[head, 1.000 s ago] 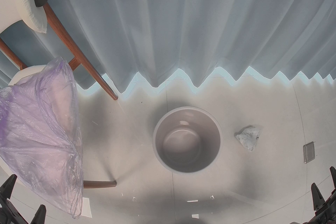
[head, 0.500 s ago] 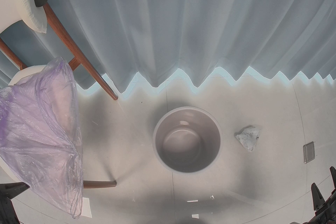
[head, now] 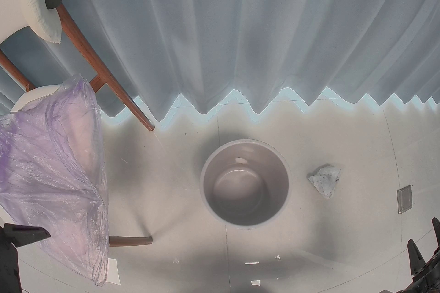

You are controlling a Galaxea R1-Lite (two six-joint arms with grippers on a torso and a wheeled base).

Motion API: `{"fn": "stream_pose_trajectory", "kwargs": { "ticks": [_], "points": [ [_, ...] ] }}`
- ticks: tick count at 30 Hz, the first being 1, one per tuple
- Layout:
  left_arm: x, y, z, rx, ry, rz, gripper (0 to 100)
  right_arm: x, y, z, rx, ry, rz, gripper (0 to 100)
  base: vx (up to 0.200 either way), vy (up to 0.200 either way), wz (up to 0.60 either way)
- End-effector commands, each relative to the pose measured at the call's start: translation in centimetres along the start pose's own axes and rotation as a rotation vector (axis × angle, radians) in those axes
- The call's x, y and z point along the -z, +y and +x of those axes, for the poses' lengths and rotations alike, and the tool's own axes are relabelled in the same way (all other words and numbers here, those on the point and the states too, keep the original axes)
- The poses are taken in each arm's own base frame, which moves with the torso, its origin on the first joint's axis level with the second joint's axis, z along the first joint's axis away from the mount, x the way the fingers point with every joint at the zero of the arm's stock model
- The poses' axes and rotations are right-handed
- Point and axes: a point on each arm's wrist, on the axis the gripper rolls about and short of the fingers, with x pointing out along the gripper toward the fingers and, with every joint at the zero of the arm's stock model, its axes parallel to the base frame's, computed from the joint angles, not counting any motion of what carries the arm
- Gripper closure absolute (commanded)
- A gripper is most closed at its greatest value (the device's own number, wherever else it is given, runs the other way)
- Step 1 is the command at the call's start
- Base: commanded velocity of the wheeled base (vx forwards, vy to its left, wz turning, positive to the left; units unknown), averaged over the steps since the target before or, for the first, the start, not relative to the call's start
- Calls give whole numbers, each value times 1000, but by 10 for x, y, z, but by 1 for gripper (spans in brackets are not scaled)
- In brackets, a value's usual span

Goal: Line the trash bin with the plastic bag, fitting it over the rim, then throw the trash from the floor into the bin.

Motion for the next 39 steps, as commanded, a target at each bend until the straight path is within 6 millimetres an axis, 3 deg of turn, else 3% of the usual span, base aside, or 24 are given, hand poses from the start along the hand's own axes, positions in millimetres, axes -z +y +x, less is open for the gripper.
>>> {"fn": "stream_pose_trajectory", "kwargs": {
  "ticks": [1,16,21,22,24,25,26,28,31,39],
  "points": [
    [-7,14,9,-13,33,-43,0,5,0,0,-1,1,0,0,0,0,0],
    [-30,54,34,-37,66,126,0,5,0,0,-1,1,1,0,0,0,0],
    [-38,81,71,-23,42,217,0,5,0,0,-1,1,1,0,0,0,0],
    [-38,81,71,-23,42,217,0,5,0,0,-1,1,1,0,0,0,0],
    [-40,72,102,-36,11,231,0,5,0,0,-1,1,1,0,0,0,0],
    [-40,72,102,-36,11,231,0,5,0,0,-1,1,1,0,0,0,0],
    [-42,57,115,-75,-16,199,0,5,0,0,-1,1,1,0,0,0,0],
    [-42,44,121,-146,-24,151,0,5,0,0,-1,1,1,0,0,0,0],
    [-48,28,126,-272,-15,130,0,5,0,0,-1,1,3,0,0,0,0],
    [-46,33,120,-585,141,161,0,5,0,0,-1,-1,1,0,0,0,0]
  ]
}}
